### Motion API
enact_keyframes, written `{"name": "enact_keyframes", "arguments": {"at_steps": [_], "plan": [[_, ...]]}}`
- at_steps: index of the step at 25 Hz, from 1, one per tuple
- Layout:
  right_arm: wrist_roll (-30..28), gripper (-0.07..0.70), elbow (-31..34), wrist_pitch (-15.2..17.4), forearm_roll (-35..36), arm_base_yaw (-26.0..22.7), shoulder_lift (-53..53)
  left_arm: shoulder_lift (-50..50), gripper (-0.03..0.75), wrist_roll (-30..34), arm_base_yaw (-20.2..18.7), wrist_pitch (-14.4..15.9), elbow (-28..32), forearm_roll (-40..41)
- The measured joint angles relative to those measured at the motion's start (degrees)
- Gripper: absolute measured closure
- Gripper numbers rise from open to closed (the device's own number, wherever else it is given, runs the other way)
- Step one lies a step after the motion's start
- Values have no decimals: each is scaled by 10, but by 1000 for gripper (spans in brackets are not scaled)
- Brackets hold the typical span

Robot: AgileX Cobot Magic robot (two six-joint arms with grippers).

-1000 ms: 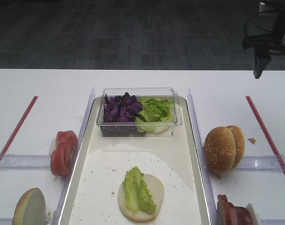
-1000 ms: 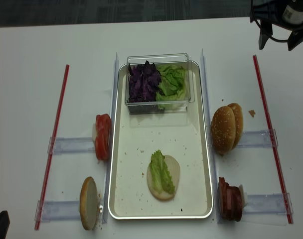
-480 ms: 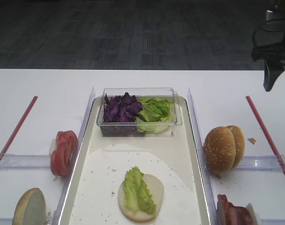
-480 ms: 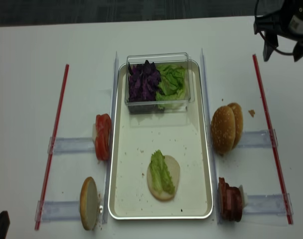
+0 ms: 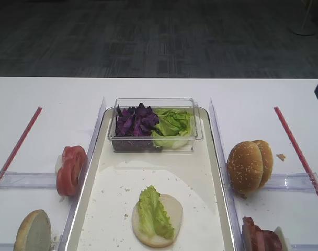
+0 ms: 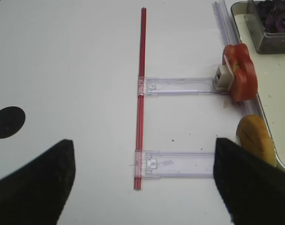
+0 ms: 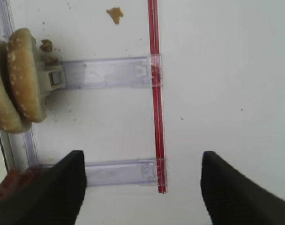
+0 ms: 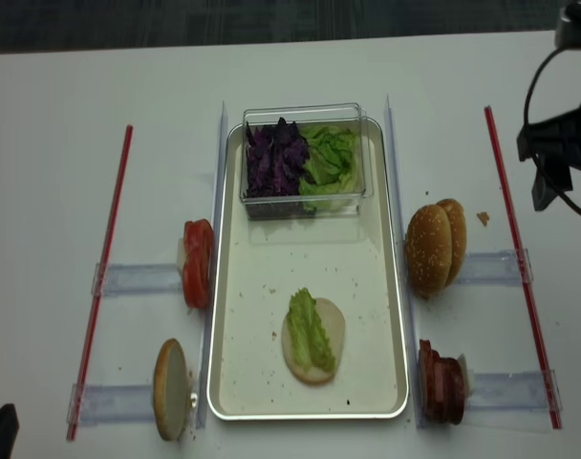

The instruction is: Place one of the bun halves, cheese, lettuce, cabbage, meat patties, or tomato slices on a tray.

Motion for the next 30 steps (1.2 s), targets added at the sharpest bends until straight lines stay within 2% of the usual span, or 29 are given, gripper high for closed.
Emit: {"name": "enact_keyframes", "arguments": {"at_steps": [10,17,22,30], "plan": [[-4,93,192,-26,0,-1,-233,0,161,0,0,0,0,0],[-6,93,287,-40,-9,-1,-332,0,161,0,0,0,0,0],[-6,93,336,-53,-11,-1,-403,0,161,0,0,0,0,0],[-12,94,341,-57,-11,-1,-502,0,161,0,0,0,0,0]]}}
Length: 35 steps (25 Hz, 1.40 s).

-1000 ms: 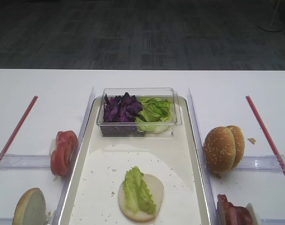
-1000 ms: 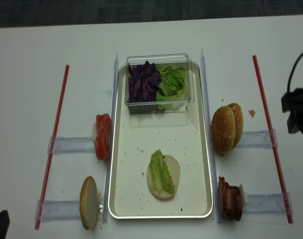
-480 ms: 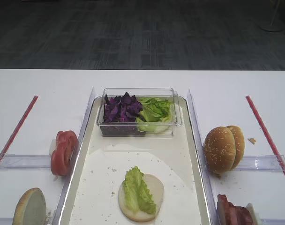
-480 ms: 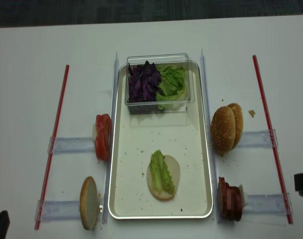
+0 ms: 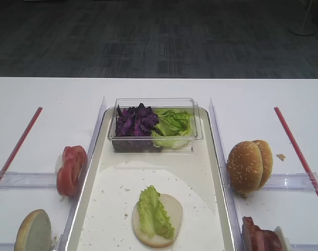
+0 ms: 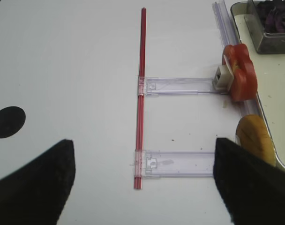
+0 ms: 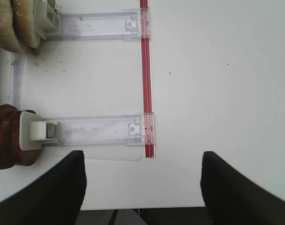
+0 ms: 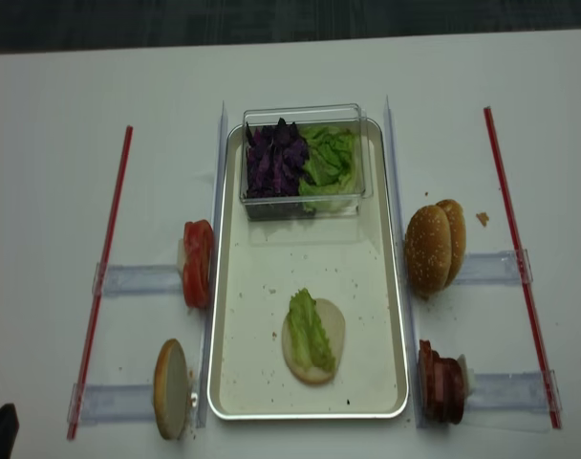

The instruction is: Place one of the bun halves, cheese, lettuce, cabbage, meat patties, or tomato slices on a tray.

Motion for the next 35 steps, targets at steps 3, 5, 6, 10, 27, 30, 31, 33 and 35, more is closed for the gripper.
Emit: {"name": "enact_keyframes", "arguments": {"at_steps": [3,5,6,10,27,30,31,33,35], "plan": [[-1,101,0,0,0,0,-26,0,161,0,0,0,0,0],[-1,105,0,0,0,0,-40,0,161,0,0,0,0,0],[-1,106,0,0,0,0,-48,0,161,0,0,0,0,0],[-1,106,0,1,-4,0,-80,0,161,0,0,0,0,0],[-2,54,0,6,-9,0,-194,0,161,0,0,0,0,0],[-2,33,0,8,-9,0,-196,0,161,0,0,0,0,0],[-2,27,0,8,-9,0,-196,0,161,0,0,0,0,0],[-2,15,0,8,-9,0,-197,0,161,0,0,0,0,0],[-2,11,0,8,-9,0,-206,0,161,0,0,0,0,0]]}}
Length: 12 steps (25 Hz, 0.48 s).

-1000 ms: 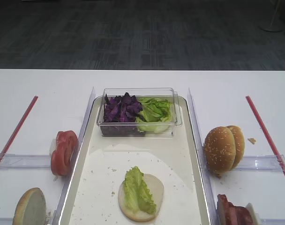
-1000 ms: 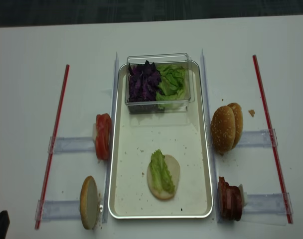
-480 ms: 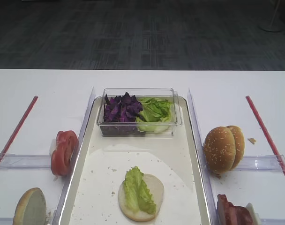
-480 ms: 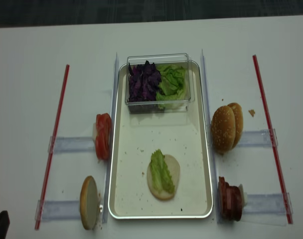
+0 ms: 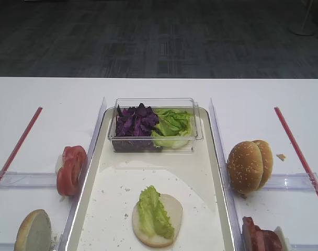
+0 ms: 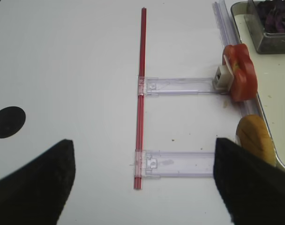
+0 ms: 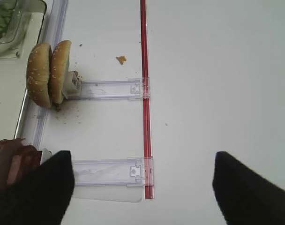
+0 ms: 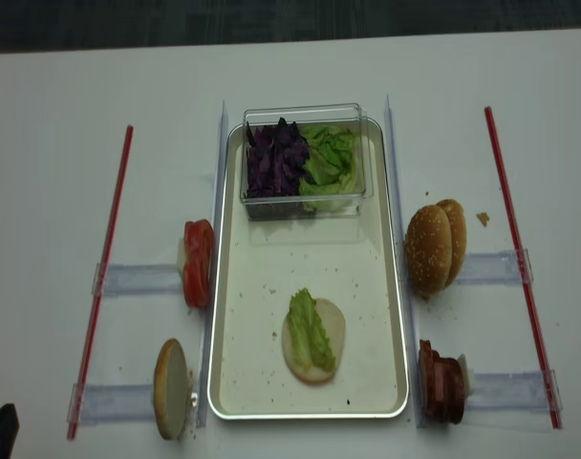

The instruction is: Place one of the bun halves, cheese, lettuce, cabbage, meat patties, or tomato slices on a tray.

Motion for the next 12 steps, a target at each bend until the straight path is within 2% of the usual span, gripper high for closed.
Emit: {"name": "enact_keyframes", "arguments": {"at_steps": [12], "plan": [[0,9,0,5,-2,0,-91,0,161,0,0,0,0,0]]}}
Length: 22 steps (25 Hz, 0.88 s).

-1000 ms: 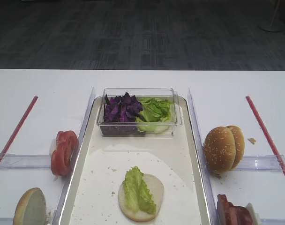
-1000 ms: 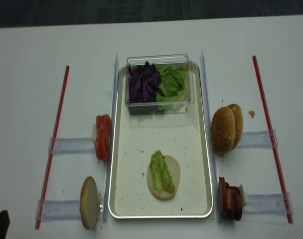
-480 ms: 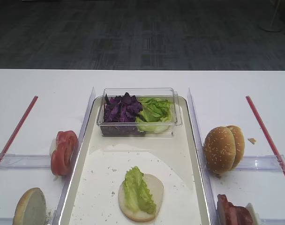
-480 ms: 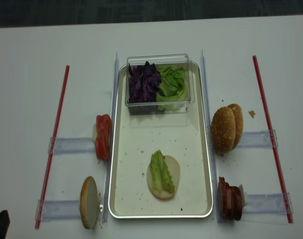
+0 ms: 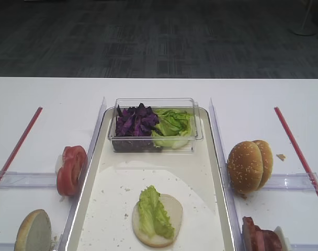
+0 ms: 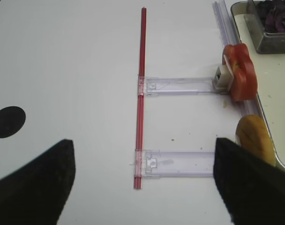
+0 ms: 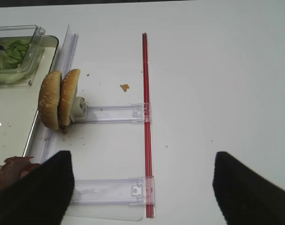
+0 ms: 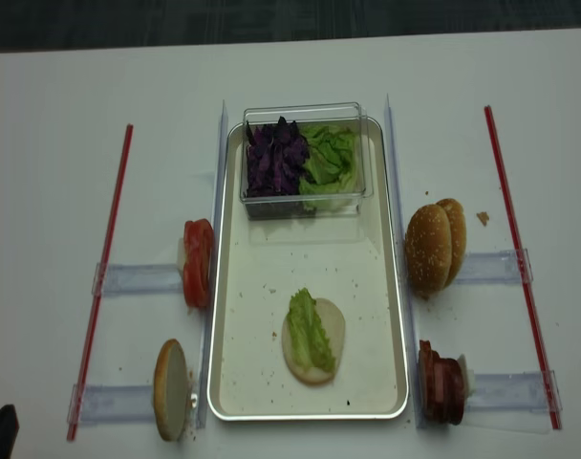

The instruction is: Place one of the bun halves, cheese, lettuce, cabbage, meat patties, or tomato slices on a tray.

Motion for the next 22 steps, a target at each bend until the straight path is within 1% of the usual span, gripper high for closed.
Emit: {"name": "enact_keyframes", "arguments": {"at_steps": [22], "plan": [[2,9,0,2,-9,0,-6,0,161,0,0,0,0,0]]}}
